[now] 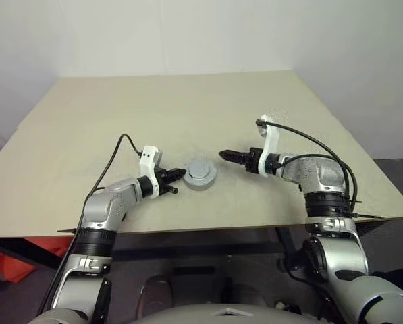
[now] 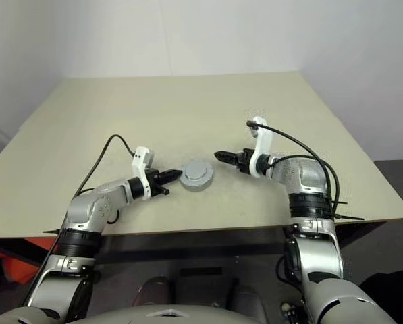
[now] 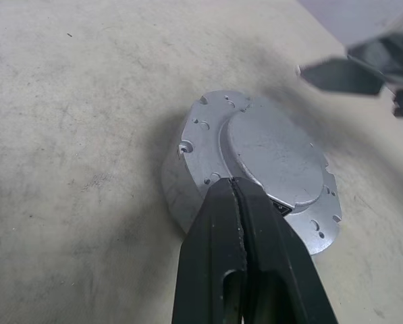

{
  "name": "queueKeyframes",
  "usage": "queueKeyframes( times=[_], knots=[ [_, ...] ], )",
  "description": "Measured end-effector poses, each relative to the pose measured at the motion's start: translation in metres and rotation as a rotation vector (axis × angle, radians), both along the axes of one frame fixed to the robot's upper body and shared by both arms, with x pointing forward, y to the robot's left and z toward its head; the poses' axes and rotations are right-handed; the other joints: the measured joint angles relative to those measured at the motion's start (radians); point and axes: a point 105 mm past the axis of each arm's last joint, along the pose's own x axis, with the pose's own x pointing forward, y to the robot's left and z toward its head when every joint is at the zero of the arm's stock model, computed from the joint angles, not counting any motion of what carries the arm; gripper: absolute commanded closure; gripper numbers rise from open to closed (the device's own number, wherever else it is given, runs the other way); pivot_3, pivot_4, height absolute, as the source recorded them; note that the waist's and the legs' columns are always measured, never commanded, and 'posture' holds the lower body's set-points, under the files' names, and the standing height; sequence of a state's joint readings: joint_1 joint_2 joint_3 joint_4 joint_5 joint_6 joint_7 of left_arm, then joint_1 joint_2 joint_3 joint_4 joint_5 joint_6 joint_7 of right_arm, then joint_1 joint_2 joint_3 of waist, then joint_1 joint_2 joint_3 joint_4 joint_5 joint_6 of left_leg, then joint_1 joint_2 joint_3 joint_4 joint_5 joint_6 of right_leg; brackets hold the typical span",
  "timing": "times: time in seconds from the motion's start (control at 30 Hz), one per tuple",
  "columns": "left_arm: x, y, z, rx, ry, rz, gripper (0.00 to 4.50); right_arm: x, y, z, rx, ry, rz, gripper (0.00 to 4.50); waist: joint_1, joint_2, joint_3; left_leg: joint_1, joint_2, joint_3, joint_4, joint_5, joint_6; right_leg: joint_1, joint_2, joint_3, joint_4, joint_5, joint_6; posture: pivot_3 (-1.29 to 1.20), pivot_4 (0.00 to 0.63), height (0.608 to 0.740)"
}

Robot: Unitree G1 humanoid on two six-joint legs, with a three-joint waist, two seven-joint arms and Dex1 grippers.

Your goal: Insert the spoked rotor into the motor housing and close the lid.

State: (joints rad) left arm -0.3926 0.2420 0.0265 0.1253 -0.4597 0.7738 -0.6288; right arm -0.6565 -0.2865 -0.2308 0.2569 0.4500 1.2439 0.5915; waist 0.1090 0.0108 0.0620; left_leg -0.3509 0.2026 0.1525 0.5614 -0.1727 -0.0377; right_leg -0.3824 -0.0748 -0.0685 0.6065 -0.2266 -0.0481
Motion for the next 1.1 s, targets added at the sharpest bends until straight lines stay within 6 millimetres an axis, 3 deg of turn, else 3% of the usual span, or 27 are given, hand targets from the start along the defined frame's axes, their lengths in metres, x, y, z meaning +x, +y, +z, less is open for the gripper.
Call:
queueKeyframes(
  times=[0.1,0.2,0.53,0.77,1.07,1.1],
  knots=[
    [0.000,0.000,0.000,0.001,-0.003,0.001,4.50,-0.016,0.007,-0.016,0.032,0.117,0.014,0.02,0.001,0.000,0.000,0.000,0.000,0.000,0.000,0.000,-0.001,0.000,0.000,0.000,0.000,-0.001,0.001,0.00,0.000,0.740],
    [0.001,0.000,0.000,0.004,-0.006,0.002,4.50,-0.020,0.015,-0.019,0.076,0.170,-0.001,0.02,0.001,0.001,0.000,0.001,0.000,0.000,0.000,0.001,-0.002,0.000,0.000,0.000,0.000,-0.001,0.002,0.00,0.000,0.740],
    [0.001,0.003,0.000,0.014,-0.011,0.011,4.50,-0.013,0.041,-0.021,0.169,0.219,-0.049,0.02,-0.003,0.002,-0.001,0.002,0.000,-0.001,-0.001,0.003,-0.005,0.000,0.000,0.000,0.000,-0.001,0.002,0.00,0.000,0.740],
    [0.003,0.007,-0.001,0.035,-0.019,0.028,4.50,-0.016,0.079,-0.019,0.266,0.284,0.024,0.02,-0.004,0.002,-0.001,-0.001,0.000,-0.001,-0.003,0.003,-0.005,-0.003,0.000,0.000,0.000,-0.001,0.002,0.00,0.000,0.740],
    [0.005,0.012,-0.002,0.049,-0.019,0.048,4.50,-0.003,0.090,-0.017,0.281,0.276,-0.008,0.02,-0.006,0.002,-0.001,0.000,0.001,0.000,-0.007,0.005,-0.009,-0.005,0.000,0.000,0.001,-0.001,0.002,0.00,0.000,0.740],
    [0.005,0.012,-0.002,0.049,-0.020,0.047,4.50,-0.001,0.091,-0.020,0.270,0.276,-0.018,0.19,-0.006,0.002,-0.001,0.000,0.001,0.000,-0.007,0.006,-0.009,-0.005,0.000,0.000,0.001,-0.001,0.002,0.00,0.000,0.740]
  ],
)
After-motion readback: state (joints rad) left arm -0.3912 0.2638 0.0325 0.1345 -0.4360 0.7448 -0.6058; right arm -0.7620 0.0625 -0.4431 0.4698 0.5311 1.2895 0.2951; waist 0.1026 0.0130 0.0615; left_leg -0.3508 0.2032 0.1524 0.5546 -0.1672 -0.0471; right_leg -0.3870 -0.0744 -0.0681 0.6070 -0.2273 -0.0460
